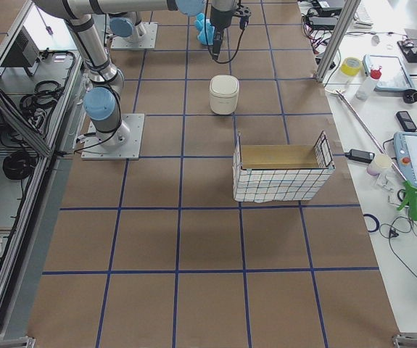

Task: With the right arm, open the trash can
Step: 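Move the right gripper toward the far edge of the white trash can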

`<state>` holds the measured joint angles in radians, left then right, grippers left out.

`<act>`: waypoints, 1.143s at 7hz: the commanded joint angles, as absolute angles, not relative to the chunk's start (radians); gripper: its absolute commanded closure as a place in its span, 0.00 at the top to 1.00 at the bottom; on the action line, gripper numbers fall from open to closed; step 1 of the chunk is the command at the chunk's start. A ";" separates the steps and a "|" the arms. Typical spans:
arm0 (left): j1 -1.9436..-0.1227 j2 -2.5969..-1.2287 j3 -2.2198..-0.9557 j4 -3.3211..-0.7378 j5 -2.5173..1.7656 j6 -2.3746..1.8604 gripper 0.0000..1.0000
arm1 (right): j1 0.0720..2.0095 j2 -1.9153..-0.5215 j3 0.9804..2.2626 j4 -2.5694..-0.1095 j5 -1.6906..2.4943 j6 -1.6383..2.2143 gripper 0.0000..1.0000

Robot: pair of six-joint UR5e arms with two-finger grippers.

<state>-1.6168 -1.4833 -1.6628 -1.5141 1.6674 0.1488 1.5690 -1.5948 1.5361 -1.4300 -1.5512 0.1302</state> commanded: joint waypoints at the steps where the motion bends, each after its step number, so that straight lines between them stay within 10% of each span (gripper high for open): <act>1: -1.617 -1.483 -1.663 -1.514 1.667 0.149 1.00 | 1.568 -1.594 1.536 -1.436 -1.552 0.130 0.30; 3: -1.617 -1.483 -1.663 -1.514 1.667 0.149 1.00 | 1.571 -1.588 1.537 -1.447 -1.551 0.129 0.00; 8: -1.617 -1.483 -1.663 -1.514 1.667 0.149 1.00 | 1.575 -1.505 1.566 -1.527 -1.536 0.130 0.00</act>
<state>-1.6168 -1.4833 -1.6628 -1.5140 1.6674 0.1488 1.5752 -1.5387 1.5512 -1.4729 -1.5368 0.1301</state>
